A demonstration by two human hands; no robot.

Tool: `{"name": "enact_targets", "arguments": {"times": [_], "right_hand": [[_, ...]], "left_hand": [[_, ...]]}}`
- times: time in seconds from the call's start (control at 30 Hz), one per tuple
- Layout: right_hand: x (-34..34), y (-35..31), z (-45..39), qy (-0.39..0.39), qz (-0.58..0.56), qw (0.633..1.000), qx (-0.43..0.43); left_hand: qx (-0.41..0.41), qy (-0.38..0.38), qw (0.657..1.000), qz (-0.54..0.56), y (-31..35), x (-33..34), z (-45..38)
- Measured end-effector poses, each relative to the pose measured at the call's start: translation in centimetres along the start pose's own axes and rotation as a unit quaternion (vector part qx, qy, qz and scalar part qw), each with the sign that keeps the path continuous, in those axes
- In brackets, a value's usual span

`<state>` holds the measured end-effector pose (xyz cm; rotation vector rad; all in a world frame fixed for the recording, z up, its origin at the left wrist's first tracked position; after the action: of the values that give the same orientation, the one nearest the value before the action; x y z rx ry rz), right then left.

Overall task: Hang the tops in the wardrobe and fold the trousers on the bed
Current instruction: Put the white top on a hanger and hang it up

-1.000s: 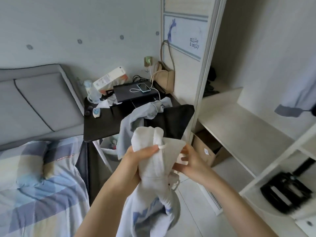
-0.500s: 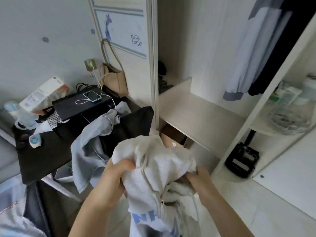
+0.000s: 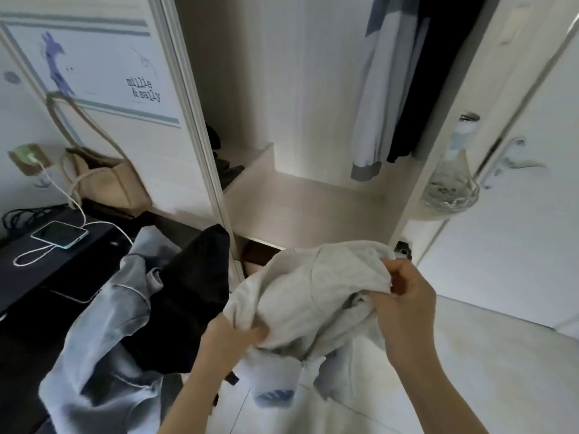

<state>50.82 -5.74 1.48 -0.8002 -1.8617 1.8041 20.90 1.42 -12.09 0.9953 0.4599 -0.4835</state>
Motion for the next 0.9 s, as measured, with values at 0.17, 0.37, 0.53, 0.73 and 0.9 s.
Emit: {"name": "enact_targets", "arguments": {"times": [0.17, 0.37, 0.53, 0.73, 0.9], "right_hand": [[-0.9, -1.7, -0.4, 0.081, 0.051, 0.994, -0.051], [1.7, -2.7, 0.5, 0.089, 0.046, 0.993, -0.068], [3.5, -4.1, 1.8, 0.067, 0.044, 0.991, -0.103], [4.0, -5.1, 1.8, 0.113, 0.063, 0.983, -0.132], [6.5, -4.8, 1.0, 0.126, 0.101, 0.976, -0.144]], "left_hand": [[0.052, -0.017, 0.994, -0.094, -0.2, -1.0, -2.6], [0.147, -0.12, 0.977, -0.099, 2.6, 2.1, -2.5], [0.024, -0.233, 0.959, 0.161, 3.3, 5.2, -4.3], [-0.016, -0.438, 0.898, -0.045, -1.0, 8.1, -0.9], [-0.018, -0.567, 0.802, 0.185, 0.0, 8.7, 3.3]]}}
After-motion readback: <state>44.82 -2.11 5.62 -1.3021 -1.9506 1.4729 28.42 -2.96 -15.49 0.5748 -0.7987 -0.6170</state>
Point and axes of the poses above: each hand's wrist, its own z-axis away from the middle knuckle, its own x-axis out of the palm, y = z × x, the point moved 10 cm from there along -z, towards the middle knuckle, and after that the axes turned 3 degrees about y, right-handed, at the moved point
